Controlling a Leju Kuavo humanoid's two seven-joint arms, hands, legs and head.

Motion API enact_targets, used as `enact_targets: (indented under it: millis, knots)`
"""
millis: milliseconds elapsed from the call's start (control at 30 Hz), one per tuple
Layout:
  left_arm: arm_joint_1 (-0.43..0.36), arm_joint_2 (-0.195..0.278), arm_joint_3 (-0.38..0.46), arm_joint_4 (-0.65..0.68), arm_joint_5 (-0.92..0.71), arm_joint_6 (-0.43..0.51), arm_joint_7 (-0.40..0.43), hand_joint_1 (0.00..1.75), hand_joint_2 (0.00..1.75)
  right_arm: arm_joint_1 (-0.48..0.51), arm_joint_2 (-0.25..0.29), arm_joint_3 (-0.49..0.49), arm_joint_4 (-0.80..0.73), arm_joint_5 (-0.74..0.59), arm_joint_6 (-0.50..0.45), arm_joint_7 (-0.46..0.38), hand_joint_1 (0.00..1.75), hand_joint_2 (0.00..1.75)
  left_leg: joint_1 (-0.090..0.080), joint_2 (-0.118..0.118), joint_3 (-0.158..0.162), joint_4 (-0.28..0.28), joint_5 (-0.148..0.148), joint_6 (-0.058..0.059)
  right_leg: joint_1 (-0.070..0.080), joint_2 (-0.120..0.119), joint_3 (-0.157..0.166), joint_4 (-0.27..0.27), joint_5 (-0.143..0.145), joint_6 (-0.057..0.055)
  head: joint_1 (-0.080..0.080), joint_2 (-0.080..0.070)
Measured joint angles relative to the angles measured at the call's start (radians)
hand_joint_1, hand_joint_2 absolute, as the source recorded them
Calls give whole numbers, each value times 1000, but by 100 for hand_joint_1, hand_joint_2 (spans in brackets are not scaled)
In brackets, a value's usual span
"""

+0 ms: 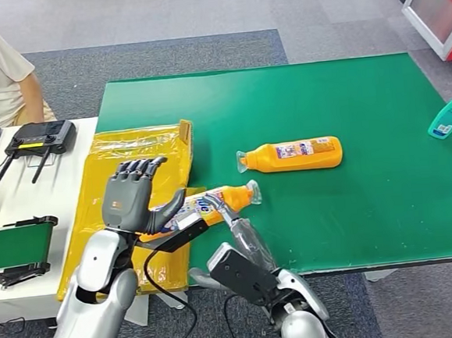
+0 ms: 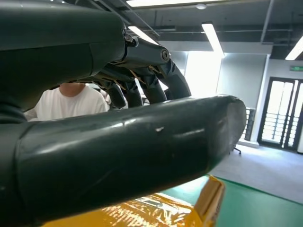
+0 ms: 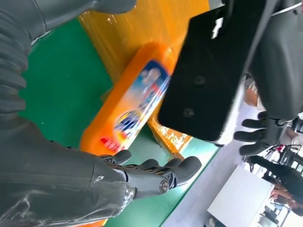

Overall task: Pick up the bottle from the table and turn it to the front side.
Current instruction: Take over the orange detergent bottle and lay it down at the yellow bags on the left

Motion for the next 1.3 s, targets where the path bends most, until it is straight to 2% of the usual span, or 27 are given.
enact_targets:
  millis: [200,233,333,367,467,567,633,833,1033,1300]
  knots:
    - [-7,3,-23,33,13,1,1,175,0,-4,0,0,0,-1,0,0,0,175,0,0,0,0,0,0,0,0,0,0,0,0,0,0]
    - [-7,3,-24,37,21,1,1,156,0,-4,0,0,-1,-1,0,0,0,175,0,0,0,0,0,0,0,0,0,0,0,0,0,0]
    - [-4,1,-25,44,89,-4,-11,25,0,-4,0,-1,-9,-5,-2,0,0,175,0,0,0,0,0,0,0,0,0,0,0,0,0,0]
    - [-2,-1,-23,46,134,-11,-22,0,0,-4,0,-1,-13,-6,-2,0,0,175,0,0,0,0,0,0,0,0,0,0,0,0,0,0]
    - [15,-25,-1,38,352,-67,-73,0,0,2,0,-3,-27,-8,-5,1,0,175,0,0,0,0,0,0,0,0,0,0,0,0,0,0]
    - [51,-74,50,-15,674,-177,-122,0,0,23,0,-14,-48,-7,-11,7,0,175,0,0,0,0,-1,1,0,0,0,0,0,0,0,0]
    - [79,-102,79,-61,833,-236,-134,0,0,40,0,-25,-63,-7,-15,11,0,175,0,0,-1,0,-1,1,0,0,0,0,0,0,0,0]
    - [110,-121,113,-133,937,-276,-142,0,0,66,0,-46,-92,-6,-17,14,0,175,0,0,0,0,-1,0,0,0,0,0,-1,0,0,0]
    - [178,-119,98,-208,1218,-358,-136,0,0,130,-2,-96,-139,-33,-24,0,0,175,0,0,-1,0,-1,1,0,0,0,0,-1,0,0,0]
    - [252,-108,54,-264,1278,-364,-126,0,0,182,-3,-167,-202,-61,-13,-15,0,175,0,0,-1,0,-2,1,0,0,0,0,-1,0,0,0]
